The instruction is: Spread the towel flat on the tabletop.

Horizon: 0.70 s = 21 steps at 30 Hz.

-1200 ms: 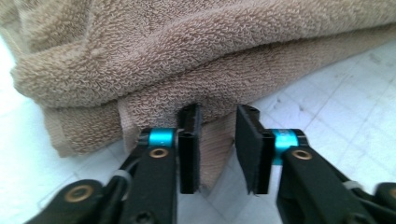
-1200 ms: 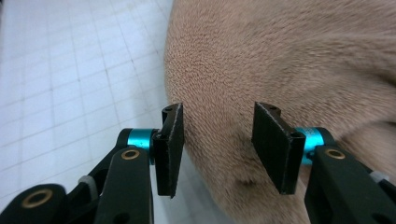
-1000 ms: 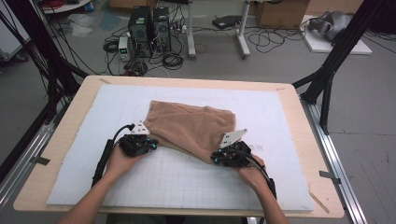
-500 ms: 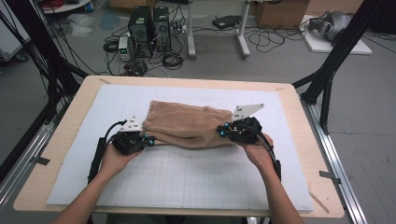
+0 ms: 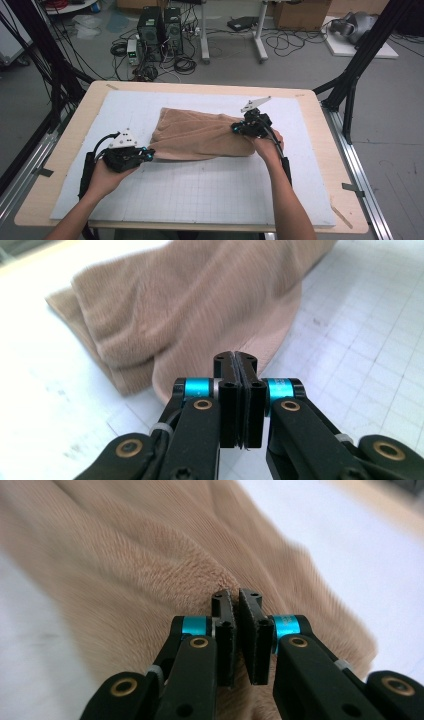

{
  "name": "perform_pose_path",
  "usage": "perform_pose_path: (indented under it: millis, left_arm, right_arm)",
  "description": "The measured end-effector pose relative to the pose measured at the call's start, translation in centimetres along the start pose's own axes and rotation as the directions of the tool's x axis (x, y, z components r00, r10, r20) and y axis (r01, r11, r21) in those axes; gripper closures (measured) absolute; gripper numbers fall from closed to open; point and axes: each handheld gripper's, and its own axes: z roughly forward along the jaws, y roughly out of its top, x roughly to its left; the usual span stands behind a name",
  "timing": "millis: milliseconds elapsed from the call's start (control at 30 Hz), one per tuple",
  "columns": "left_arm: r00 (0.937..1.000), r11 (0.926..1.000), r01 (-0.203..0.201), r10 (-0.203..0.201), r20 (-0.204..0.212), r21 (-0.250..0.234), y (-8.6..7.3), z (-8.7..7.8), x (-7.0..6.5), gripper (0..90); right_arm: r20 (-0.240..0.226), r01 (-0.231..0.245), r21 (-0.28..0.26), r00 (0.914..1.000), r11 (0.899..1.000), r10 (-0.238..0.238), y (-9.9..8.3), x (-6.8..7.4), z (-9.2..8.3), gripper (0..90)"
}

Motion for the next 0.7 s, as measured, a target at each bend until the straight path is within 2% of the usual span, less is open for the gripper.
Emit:
perform_pose_path:
  millis: [33, 100, 167, 233, 300, 400, 467, 567, 633, 700]
  left_arm:
    - [1.0, 0.9999, 0.003, -0.003, 0.007, 0.012, -0.3, 0.3, 0.0, 88.2]
    - [0.9997, 0.9998, 0.007, -0.007, 0.025, 0.018, -0.7, 0.7, -0.1, 87.7]
    - [0.9993, 0.9999, 0.011, -0.012, 0.036, 0.011, -0.6, 0.9, 0.0, 80.3]
    - [0.9991, 0.9998, 0.018, -0.018, 0.037, -0.013, -0.2, 0.9, 0.1, 71.6]
    - [0.9988, 0.9994, 0.021, -0.02, 0.044, -0.028, 0.4, 0.9, 0.1, 67.4]
    - [0.9996, 0.9992, 0.007, -0.006, 0.028, -0.04, 1.0, 1.3, -0.1, 62.0]
    - [1.0, 0.9998, -0.006, 0.006, 0.002, -0.018, 1.3, 1.9, -0.2, 59.4]
    - [1.0, 1.0, -0.007, 0.007, -0.001, -0.001, 1.4, 3.0, -0.2, 57.3]
    - [1.0, 0.9998, -0.007, 0.007, 0.005, 0.018, 1.4, 3.8, -0.1, 56.7]
    - [1.0, 0.9993, 0.005, -0.005, 0.004, 0.037, 1.2, 4.6, 0.1, 56.7]
  right_arm:
    - [0.002, -0.015, 0.022, 0.9999, 1.0, 0.015, -0.3, -0.4, 0.9, 85.3]
    - [-0.007, -0.047, 0.023, 0.9989, 0.999, 0.047, -0.5, -0.8, 1.8, 84.8]
    - [0.001, -0.035, 0.011, 0.9994, 0.999, 0.035, -0.3, -0.7, 1.7, 83.0]
    - [0.001, -0.023, -0.005, 0.9997, 1.0, 0.023, -0.3, -0.6, 0.9, 77.5]
    - [-0.001, -0.022, -0.027, 0.9998, 0.999, 0.022, -0.2, -0.3, -0.4, 73.4]
    - [-0.007, -0.004, -0.084, 1.0, 0.996, 0.004, -0.1, 0.6, -2.8, 69.1]
    - [-0.011, 0.025, -0.112, 0.9996, 0.993, -0.026, -0.2, 1.5, -4.1, 67.2]
    - [-0.025, 0.063, -0.141, 0.9974, 0.988, -0.067, -0.8, 3.1, -5.6, 63.0]
    - [-0.037, 0.095, -0.139, 0.9941, 0.986, -0.101, -1.6, 4.3, -6.1, 61.6]
    - [-0.013, 0.125, -0.107, 0.9918, 0.986, -0.127, -2.6, 5.2, -6.2, 59.6]
